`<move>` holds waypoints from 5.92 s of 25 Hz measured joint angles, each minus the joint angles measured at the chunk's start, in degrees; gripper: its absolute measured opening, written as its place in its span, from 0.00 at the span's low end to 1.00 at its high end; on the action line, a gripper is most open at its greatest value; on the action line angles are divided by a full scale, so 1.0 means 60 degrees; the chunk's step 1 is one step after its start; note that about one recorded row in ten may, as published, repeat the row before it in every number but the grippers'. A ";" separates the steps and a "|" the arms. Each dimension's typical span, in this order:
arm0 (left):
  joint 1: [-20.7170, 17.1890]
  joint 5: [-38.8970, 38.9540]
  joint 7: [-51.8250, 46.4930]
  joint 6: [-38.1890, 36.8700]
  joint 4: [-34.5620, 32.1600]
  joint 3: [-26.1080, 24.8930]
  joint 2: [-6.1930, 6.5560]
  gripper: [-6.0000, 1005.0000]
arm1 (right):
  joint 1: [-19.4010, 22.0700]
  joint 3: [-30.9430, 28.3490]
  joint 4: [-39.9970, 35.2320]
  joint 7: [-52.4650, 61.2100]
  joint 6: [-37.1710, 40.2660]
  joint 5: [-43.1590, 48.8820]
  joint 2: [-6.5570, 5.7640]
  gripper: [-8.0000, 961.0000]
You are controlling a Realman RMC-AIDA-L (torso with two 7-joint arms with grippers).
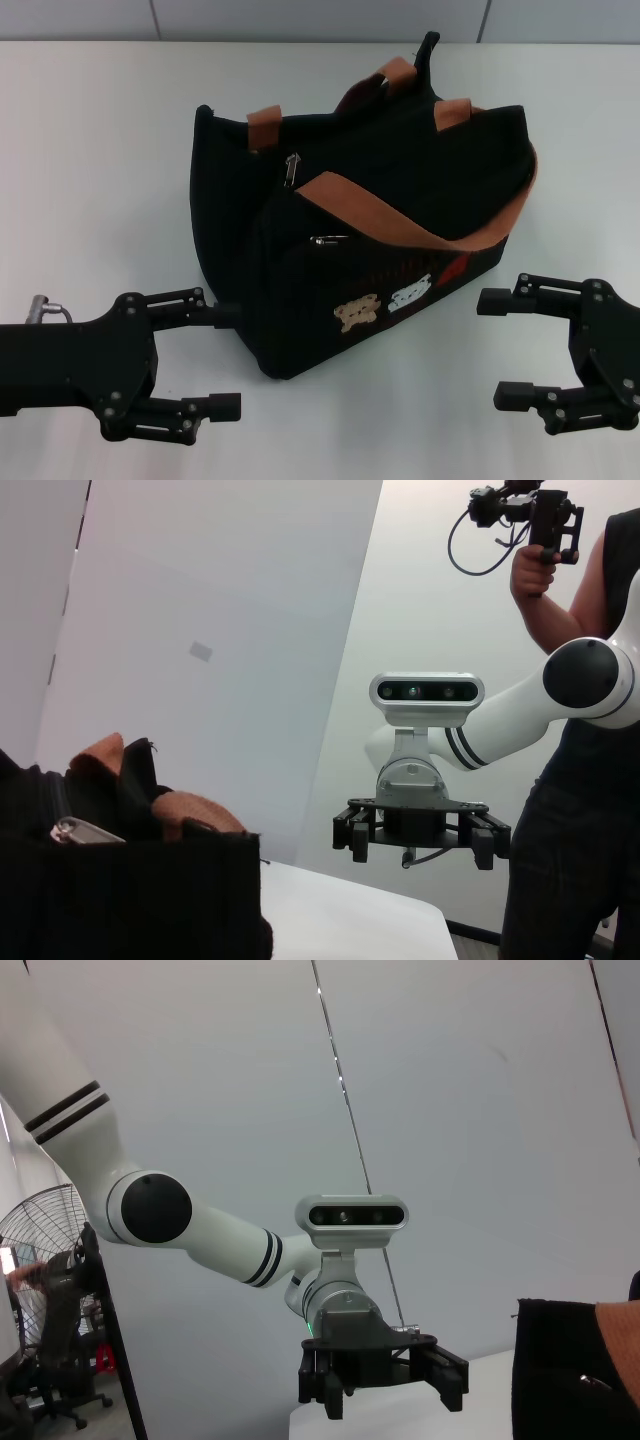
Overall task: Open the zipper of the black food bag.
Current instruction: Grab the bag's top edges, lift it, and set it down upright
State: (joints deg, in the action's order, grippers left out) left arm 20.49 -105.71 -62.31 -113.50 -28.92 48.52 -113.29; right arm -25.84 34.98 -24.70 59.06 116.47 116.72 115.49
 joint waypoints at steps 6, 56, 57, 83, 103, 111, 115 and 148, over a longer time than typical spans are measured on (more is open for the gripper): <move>0.0001 -0.0005 -0.0001 0.0020 0.0000 0.0000 -0.0022 0.84 | 0.0000 0.0000 0.0003 0.0000 0.0038 0.0000 0.0000 0.86; 0.0579 -0.0422 -0.0535 0.2739 0.0692 -0.0891 -0.0923 0.78 | 0.0331 -0.0004 0.0030 -0.0214 -0.0341 0.0046 -0.0019 0.86; 0.0666 -0.0422 -0.0528 0.2887 0.0844 -0.0886 -0.0924 0.78 | 0.0338 -0.0008 0.0031 -0.0219 -0.0317 0.0046 -0.0018 0.86; 0.0518 -0.0008 0.1340 0.3769 0.1249 -0.1101 -0.0864 0.23 | 0.0181 -0.0072 0.0045 -0.0228 -0.0576 0.0000 0.0059 0.86; 0.0231 0.0057 0.1481 0.1913 -0.1266 -0.2255 -0.0280 0.10 | 0.0018 -0.0395 0.0355 -0.0046 -0.1451 -0.0095 0.0178 0.85; 0.0674 0.0055 0.1257 0.1064 -0.3681 -0.2226 -0.0379 0.09 | -0.0942 0.0234 0.0765 0.0490 -0.2140 0.0111 0.0618 0.86; 0.0772 0.0050 0.1211 0.0946 -0.4474 -0.2205 -0.0384 0.09 | -0.0724 -0.0115 0.0751 0.0713 -0.0688 -0.0180 0.0407 0.86; 0.0861 0.0783 0.2542 0.0294 -0.4272 -0.1944 -0.0792 0.09 | -0.0906 -0.0470 0.3210 -0.0770 -0.4805 -0.2327 0.0651 0.85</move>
State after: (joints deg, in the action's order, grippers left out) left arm 25.66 -101.01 -47.06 -111.74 -54.55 36.85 -118.04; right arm -31.27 32.16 -5.44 54.44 87.64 102.76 119.39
